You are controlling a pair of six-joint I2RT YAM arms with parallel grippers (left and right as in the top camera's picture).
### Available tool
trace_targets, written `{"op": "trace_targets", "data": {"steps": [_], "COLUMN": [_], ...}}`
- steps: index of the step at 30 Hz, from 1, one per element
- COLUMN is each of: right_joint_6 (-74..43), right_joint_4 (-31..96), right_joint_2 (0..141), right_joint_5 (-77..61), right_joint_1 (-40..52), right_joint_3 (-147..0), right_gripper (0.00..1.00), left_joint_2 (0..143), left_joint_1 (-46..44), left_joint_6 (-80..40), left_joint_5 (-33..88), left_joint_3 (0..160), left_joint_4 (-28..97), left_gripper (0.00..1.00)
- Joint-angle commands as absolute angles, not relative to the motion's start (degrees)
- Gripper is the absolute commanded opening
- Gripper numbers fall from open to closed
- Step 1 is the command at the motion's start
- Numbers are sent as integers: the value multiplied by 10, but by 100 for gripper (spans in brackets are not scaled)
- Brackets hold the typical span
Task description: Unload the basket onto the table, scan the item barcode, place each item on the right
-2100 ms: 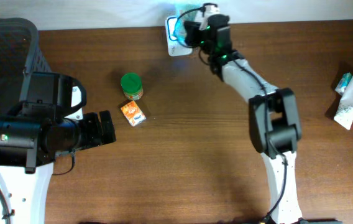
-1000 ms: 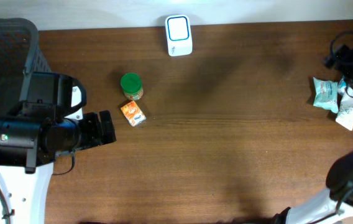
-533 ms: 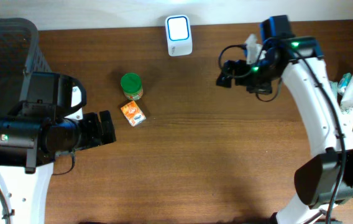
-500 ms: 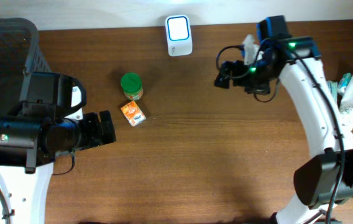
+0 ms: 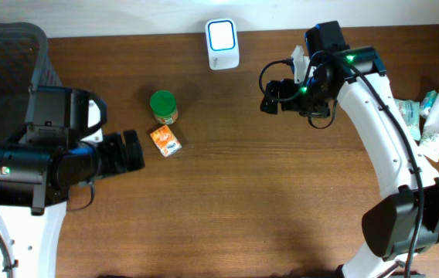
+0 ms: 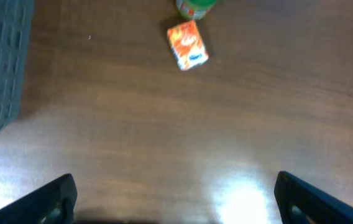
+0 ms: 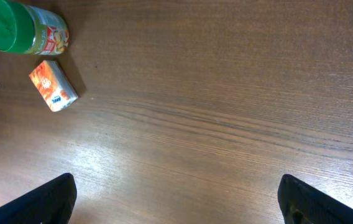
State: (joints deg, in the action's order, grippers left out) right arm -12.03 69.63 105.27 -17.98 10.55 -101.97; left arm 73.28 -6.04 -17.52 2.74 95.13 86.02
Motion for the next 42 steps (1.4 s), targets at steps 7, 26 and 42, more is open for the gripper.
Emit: {"op": "trace_targets", "data": {"steps": [7,26,42], "right_joint_6": [-123,-123,-123], "right_joint_4": [695,695,695], "right_joint_2": [1057,1057,1057], "right_joint_5": [-173,-173,-173], "right_joint_1": [109,109,109], "right_joint_3": [-1016,-1016,-1016], "right_gripper": [99,99,99], "left_joint_2": [774,1183,1260], "left_joint_1": [-60,-228,-229], "left_joint_6": [-171,-410,-417], "left_joint_5": [187,-138,-174], "left_joint_3": [953,953,954], "left_joint_4": [701,614,573], "left_gripper": [99,77,59]}}
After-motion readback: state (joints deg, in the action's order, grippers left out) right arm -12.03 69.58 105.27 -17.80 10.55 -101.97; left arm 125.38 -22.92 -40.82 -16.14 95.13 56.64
